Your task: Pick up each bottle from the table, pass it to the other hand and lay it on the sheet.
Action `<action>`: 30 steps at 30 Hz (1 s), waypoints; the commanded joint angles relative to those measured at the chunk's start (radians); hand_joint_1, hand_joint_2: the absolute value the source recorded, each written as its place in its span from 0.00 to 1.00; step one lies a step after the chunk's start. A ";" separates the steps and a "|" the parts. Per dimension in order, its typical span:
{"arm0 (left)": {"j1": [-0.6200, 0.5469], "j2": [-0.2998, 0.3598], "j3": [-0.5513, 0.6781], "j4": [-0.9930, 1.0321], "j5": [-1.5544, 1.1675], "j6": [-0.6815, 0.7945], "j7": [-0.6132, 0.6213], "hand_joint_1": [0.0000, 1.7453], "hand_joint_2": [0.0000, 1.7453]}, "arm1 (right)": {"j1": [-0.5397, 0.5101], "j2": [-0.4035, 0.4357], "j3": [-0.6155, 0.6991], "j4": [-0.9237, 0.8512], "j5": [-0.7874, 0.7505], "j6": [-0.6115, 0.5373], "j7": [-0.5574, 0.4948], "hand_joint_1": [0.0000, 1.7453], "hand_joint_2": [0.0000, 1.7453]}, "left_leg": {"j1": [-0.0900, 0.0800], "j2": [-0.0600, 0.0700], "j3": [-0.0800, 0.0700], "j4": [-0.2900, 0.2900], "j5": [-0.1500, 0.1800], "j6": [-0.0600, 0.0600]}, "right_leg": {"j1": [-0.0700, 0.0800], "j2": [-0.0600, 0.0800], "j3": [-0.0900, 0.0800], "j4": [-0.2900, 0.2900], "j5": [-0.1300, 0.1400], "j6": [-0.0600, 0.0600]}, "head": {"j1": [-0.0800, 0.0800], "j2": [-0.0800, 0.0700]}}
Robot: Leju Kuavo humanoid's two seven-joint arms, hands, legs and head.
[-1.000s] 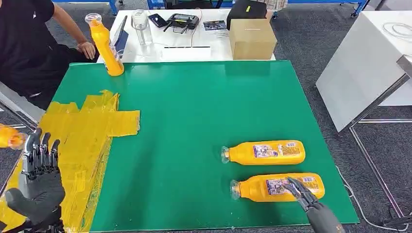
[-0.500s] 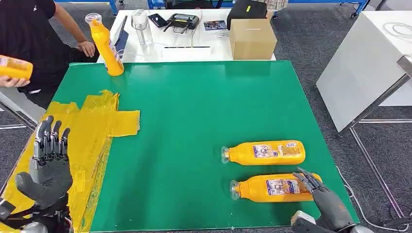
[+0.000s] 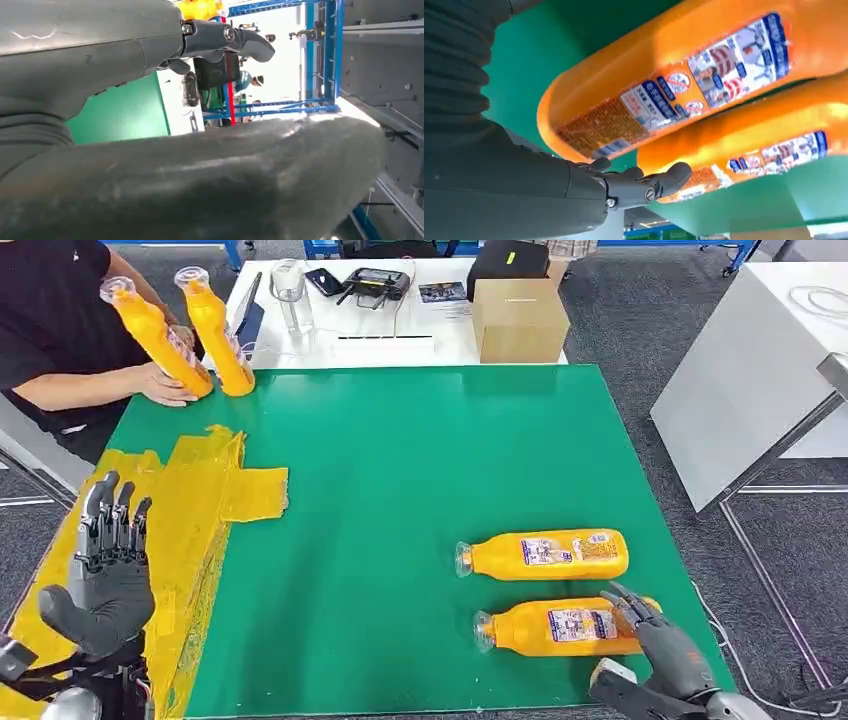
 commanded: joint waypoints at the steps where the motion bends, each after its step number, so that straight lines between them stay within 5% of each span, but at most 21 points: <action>1: -0.028 0.022 -0.024 0.061 0.004 -0.004 0.006 0.00 0.00 | -0.032 -0.043 0.092 0.083 0.005 -0.014 0.024 0.00 1.00 | 0.001 0.000 0.003 -0.001 0.000 0.000 | 0.001 0.000 0.003 -0.002 0.000 -0.001 | 0.000 0.000; 6: -0.035 0.019 -0.026 0.068 0.009 -0.010 0.009 0.00 0.00 | -0.055 -0.097 0.164 0.116 0.042 -0.025 0.070 0.00 1.00 | 0.001 0.000 0.004 -0.002 -0.001 0.000 | 0.001 0.000 0.004 -0.003 0.000 -0.001 | 0.000 0.000; 9: -0.063 0.024 -0.038 0.095 0.011 -0.010 0.013 0.00 0.00 | -0.034 -0.239 0.236 0.104 -0.020 0.001 0.137 0.00 1.00 | 0.000 -0.001 0.003 -0.001 -0.001 0.000 | 0.001 -0.001 0.004 -0.002 0.000 0.000 | 0.000 0.000; 13: -0.068 0.025 -0.039 0.099 0.011 -0.008 0.013 0.00 0.00 | -0.025 -0.258 0.233 0.099 -0.037 -0.006 0.137 0.00 1.00 | 0.000 -0.003 0.004 -0.001 -0.001 0.000 | 0.000 -0.003 0.006 -0.002 -0.001 -0.001 | 0.000 0.000; 16: -0.090 0.031 -0.052 0.124 0.018 -0.014 0.012 0.00 0.00 | 0.025 -0.427 0.293 0.042 -0.150 0.040 0.211 0.00 1.00 | -0.001 -0.002 0.002 0.000 0.000 0.001 | -0.002 -0.002 0.003 -0.001 -0.001 0.000 | 0.000 0.000; 17: -0.095 0.032 -0.056 0.131 0.019 -0.013 0.012 0.00 0.00 | 0.044 -0.471 0.300 0.025 -0.172 0.041 0.223 0.09 1.00 | -0.001 -0.003 0.003 0.000 -0.001 0.001 | -0.002 -0.002 0.004 -0.001 -0.002 0.000 | 0.000 0.000; 18: -0.103 0.035 -0.062 0.140 0.022 -0.013 0.011 0.00 0.00 | 0.072 -0.521 0.305 0.005 -0.209 0.045 0.239 0.33 1.00 | -0.002 -0.004 0.003 0.001 -0.001 0.001 | -0.003 -0.003 0.003 0.000 -0.002 0.000 | 0.000 0.000; 19: -0.107 0.036 -0.064 0.145 0.025 -0.013 0.011 0.00 0.00 | 0.092 -0.548 0.307 -0.008 -0.225 0.040 0.248 0.74 1.00 | -0.003 -0.003 0.004 0.000 0.000 0.001 | -0.003 -0.003 0.003 0.000 -0.001 0.000 | 0.000 0.000; 22: -0.110 0.037 -0.066 0.147 0.031 -0.014 0.011 0.00 0.00 | 0.105 -0.568 0.311 -0.018 -0.237 0.032 0.259 0.77 1.00 | -0.003 -0.006 0.005 0.001 -0.001 0.002 | -0.003 -0.006 -0.003 0.000 -0.003 0.002 | 0.000 0.000; 25: -0.115 0.039 -0.074 0.149 0.036 -0.013 0.010 0.00 0.00 | 0.111 -0.609 0.355 -0.030 -0.265 0.025 0.296 0.98 1.00 | -0.003 -0.003 0.005 0.000 -0.002 0.004 | -0.003 -0.003 -0.003 -0.001 -0.003 0.003 | 0.000 0.000; 30: -0.123 0.040 -0.087 0.155 0.043 -0.012 0.012 0.00 0.00 | 0.102 -0.614 0.410 -0.014 -0.262 0.006 0.315 0.99 1.00 | -0.002 -0.003 0.009 0.000 -0.002 0.004 | -0.003 -0.003 0.010 -0.003 -0.002 0.003 | 0.000 0.000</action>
